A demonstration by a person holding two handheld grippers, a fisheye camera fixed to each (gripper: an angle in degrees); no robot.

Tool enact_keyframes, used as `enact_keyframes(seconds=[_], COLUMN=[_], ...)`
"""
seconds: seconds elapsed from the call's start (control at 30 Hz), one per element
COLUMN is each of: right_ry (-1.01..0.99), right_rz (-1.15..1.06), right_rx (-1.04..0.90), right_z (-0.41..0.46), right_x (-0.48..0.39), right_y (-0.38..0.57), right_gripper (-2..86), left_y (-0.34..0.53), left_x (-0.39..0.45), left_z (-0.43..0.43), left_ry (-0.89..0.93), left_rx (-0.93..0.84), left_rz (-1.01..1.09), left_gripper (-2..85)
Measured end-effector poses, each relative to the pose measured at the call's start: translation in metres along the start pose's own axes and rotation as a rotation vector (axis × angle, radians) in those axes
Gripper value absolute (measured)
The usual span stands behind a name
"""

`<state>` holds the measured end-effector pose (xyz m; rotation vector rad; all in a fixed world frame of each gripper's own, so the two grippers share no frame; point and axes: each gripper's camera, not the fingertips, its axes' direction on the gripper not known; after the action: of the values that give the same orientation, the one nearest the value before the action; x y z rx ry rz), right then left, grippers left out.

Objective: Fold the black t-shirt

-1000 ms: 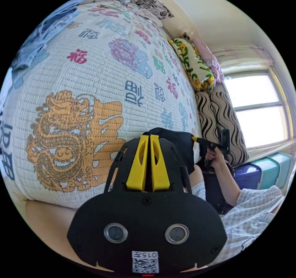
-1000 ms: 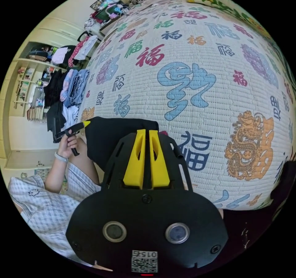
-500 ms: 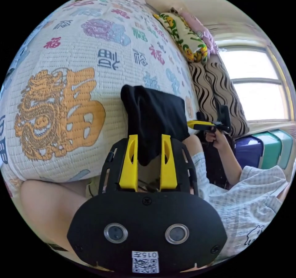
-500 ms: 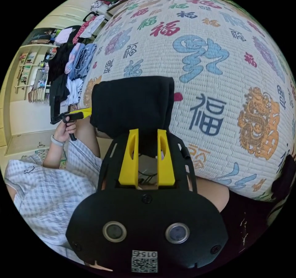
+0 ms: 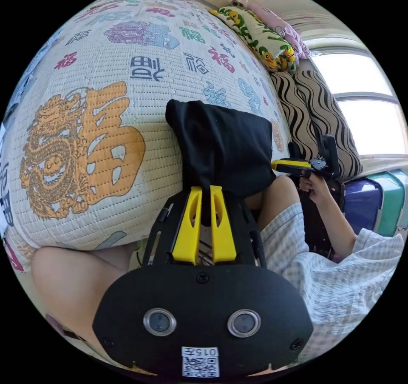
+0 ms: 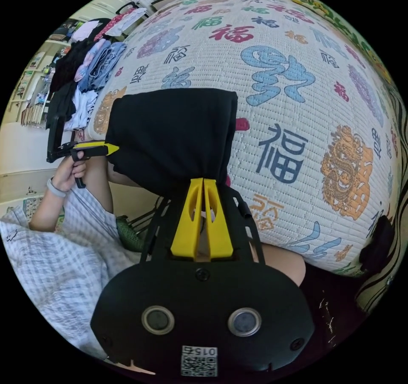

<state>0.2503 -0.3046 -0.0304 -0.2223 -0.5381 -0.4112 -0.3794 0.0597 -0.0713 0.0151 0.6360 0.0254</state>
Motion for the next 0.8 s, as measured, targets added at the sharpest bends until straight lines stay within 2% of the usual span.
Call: enact_keyframes(seconds=[0.23,0.43,0.5,0.6,0.8], right_ry=[0.048,0.127,0.247,0.383,0.559], right_rz=[0.025,-0.037,-0.066,-0.095,-0.171], right_rx=[0.039,-0.21,-0.279,-0.277,-0.313], right_z=[-0.049,-0.066,-0.087,-0.119,-0.148], right_x=[-0.019,-0.043,-0.061,-0.085,-0.109], right_y=[-0.017,-0.094,-0.119,-0.135,-0.139], right_gripper=[0.1,5.0,6.1,6.8,7.3], left_y=[0.01,-0.005,-0.009,-0.012,-0.016], left_x=[0.0,0.008,0.007,0.008,0.008], left_z=[-0.005,0.019,0.026,0.032,0.048], left_ry=[-0.017,-0.059,-0.045,-0.044,-0.082], left_rx=[0.063,0.037,0.041,0.052,0.057], left_rz=[-0.003,0.023,0.022,0.022,0.031], left_gripper=[6.3,8.7,8.9,8.9,9.0])
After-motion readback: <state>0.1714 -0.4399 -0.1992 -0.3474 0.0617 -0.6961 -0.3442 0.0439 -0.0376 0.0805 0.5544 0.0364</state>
